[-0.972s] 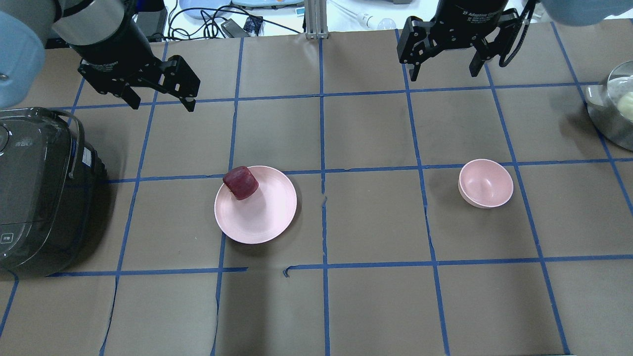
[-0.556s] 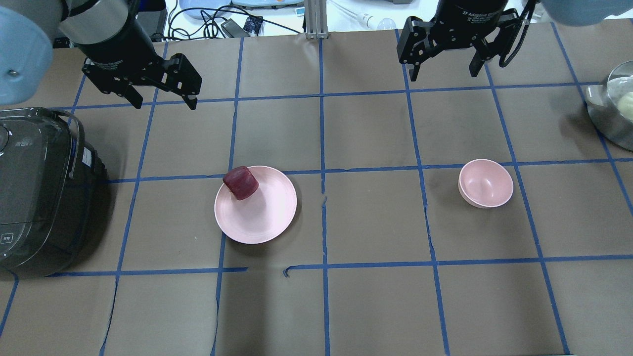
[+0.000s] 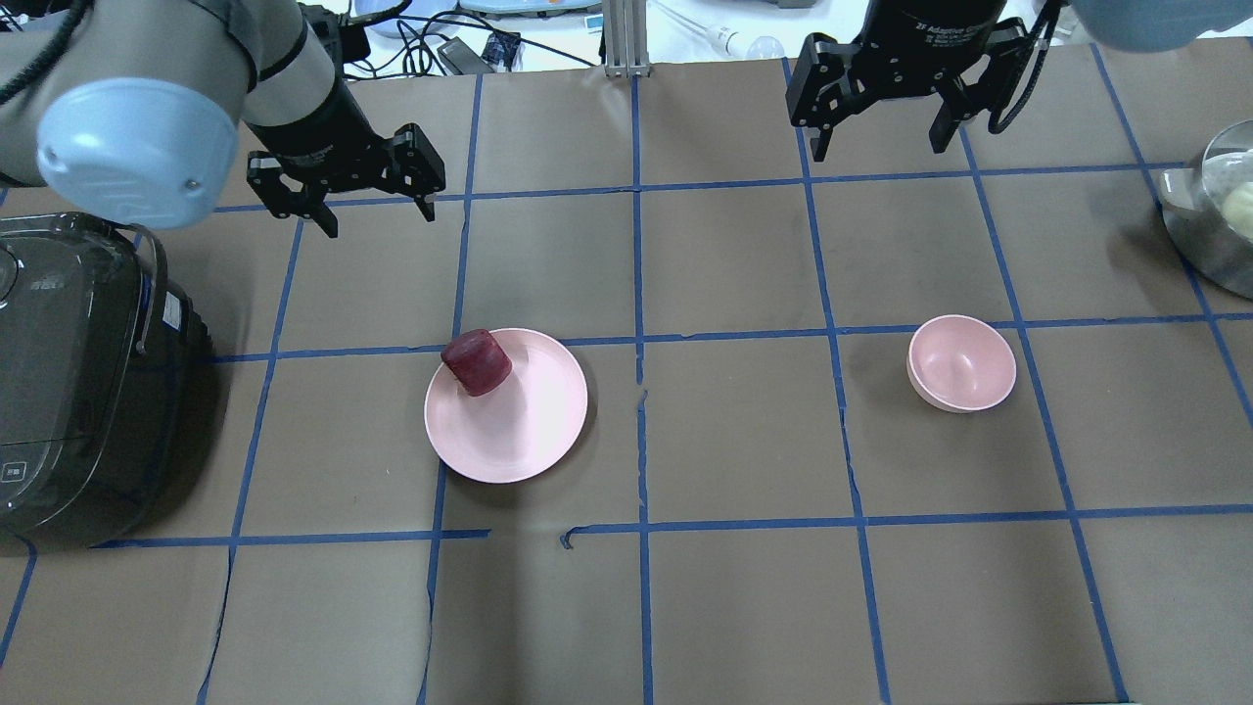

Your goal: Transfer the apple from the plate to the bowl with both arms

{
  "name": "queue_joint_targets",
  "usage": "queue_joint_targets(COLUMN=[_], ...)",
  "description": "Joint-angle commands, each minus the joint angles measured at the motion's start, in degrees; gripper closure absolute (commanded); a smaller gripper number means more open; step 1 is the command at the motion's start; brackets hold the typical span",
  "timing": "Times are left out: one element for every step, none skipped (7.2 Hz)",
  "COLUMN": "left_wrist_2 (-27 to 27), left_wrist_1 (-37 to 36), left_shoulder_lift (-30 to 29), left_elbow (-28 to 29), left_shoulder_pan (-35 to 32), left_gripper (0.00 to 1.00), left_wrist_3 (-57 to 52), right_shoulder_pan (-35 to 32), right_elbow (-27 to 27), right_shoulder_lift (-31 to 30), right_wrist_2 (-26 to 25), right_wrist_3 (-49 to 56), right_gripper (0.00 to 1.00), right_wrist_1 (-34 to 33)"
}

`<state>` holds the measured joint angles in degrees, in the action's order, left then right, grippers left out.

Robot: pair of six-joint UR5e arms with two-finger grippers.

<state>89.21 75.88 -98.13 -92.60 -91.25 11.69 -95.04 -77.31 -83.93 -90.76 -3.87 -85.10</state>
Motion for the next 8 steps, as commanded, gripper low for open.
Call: queue_joint_targets(left_wrist_2=[0.0, 0.0, -0.09, -0.79, -1.32, -1.41, -1.41, -2.19], left_wrist_1=[-6.87, -6.88, -7.06, -6.62, -7.05, -7.15, -7.32, -10.19], left_shoulder_lift=[-2.67, -4.68, -6.44, -7.41, -8.29, -9.26, -9.79, -11.1], left_elbow=[-4.24, -4.51, -5.04, -6.35, -7.67, -9.16, -10.48, -10.58], left_shoulder_pan=[-1.64, -2.17, -2.62, -2.71, -2.62, -2.62, -2.62, -2.62], left_gripper=[0.0, 0.0, 0.0, 0.0, 0.0, 0.0, 0.0, 0.0], left_wrist_3=[13.99, 20.15, 22.83, 24.16, 25.3, 26.18, 26.28, 26.28], right_shoulder_pan=[-0.05, -0.05, -0.05, 0.47, 2.74, 7.89, 13.95, 18.53], right_elbow=[-0.12, -0.12, -0.12, -0.2, -0.38, -0.64, -3.25, -6.85], right_shoulder_lift=[0.0, -0.09, 0.0, 0.17, 0.26, 0.61, 0.61, 0.61], right_wrist_2=[0.15, 0.24, 0.24, 0.06, 0.06, 0.23, 0.32, 0.32], right_wrist_3=[0.0, 0.0, 0.0, 0.35, 1.57, 4.28, 13.44, 17.27], right_gripper=[0.0, 0.0, 0.0, 0.0, 0.0, 0.0, 0.0, 0.0], right_wrist_1=[-0.07, -0.07, -0.07, -0.15, -0.5, -0.16, -0.42, -3.38])
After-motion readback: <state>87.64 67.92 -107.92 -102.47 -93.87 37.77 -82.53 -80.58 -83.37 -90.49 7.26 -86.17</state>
